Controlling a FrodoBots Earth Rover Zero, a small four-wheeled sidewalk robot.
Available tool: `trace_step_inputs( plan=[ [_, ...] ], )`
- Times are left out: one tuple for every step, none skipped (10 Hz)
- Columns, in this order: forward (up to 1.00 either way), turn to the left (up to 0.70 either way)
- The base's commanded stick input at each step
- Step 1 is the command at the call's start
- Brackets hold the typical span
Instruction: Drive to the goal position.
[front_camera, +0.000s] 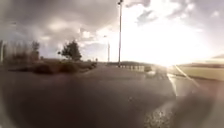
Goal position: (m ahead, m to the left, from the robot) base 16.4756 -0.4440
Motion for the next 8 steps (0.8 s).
trace_step_inputs(
  plan=[
    [0.70,-0.02],
    [0.70,-0.10],
    [0.70,-0.14],
    [0.70,-0.14],
    [0.70,-0.14],
    [0.70,-0.14],
    [0.70,-0.14],
    [0.70,-0.14]
  ],
)
